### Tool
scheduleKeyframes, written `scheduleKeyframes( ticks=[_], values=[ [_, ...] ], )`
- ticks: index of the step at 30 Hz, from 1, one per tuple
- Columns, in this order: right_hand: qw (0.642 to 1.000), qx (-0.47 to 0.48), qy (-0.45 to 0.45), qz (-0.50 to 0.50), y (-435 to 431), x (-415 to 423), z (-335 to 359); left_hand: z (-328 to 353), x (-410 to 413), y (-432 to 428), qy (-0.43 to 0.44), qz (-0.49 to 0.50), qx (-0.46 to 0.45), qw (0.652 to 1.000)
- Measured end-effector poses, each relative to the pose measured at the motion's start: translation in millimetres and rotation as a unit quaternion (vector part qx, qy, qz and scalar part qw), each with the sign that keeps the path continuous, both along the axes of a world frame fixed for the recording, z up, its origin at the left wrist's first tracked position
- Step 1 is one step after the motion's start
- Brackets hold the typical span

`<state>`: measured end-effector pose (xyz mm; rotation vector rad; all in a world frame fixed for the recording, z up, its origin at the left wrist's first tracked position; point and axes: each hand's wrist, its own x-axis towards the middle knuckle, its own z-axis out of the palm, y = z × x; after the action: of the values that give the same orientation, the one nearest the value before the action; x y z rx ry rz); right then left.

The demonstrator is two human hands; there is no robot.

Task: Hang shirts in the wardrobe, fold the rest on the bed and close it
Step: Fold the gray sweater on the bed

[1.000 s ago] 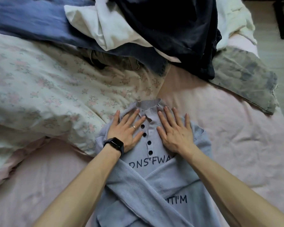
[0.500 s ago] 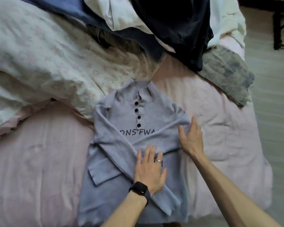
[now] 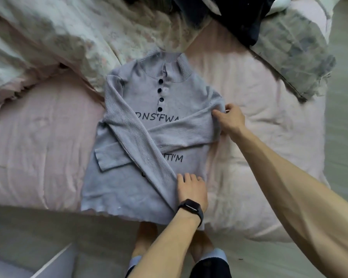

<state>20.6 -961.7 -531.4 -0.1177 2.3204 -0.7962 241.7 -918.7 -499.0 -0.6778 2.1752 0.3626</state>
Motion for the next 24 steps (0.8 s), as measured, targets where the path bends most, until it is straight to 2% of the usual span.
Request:
scheduleKeyframes(
  ticks=[5,7,10,14,19,22,24],
  values=[
    [0.996,-0.037,0.075,-0.025,-21,27,34,23,33,-30,0.087,0.067,0.021,0.994],
    [0.993,-0.046,0.11,-0.014,-44,48,54,35,58,-50,0.097,0.142,0.029,0.985],
    [0.989,-0.064,0.136,-0.001,-80,79,77,41,102,-85,0.105,0.279,0.043,0.954],
    [0.985,-0.099,0.134,0.051,-144,130,88,39,158,-138,0.136,0.396,0.041,0.907],
    [0.983,-0.077,0.107,0.125,-222,189,65,11,219,-192,0.121,0.449,0.048,0.884],
    [0.987,-0.07,0.091,0.116,-248,205,45,-8,245,-217,0.126,0.47,0.062,0.871],
    [0.991,-0.077,0.047,0.1,-261,210,36,-18,255,-226,0.14,0.458,0.061,0.876]
  ],
)
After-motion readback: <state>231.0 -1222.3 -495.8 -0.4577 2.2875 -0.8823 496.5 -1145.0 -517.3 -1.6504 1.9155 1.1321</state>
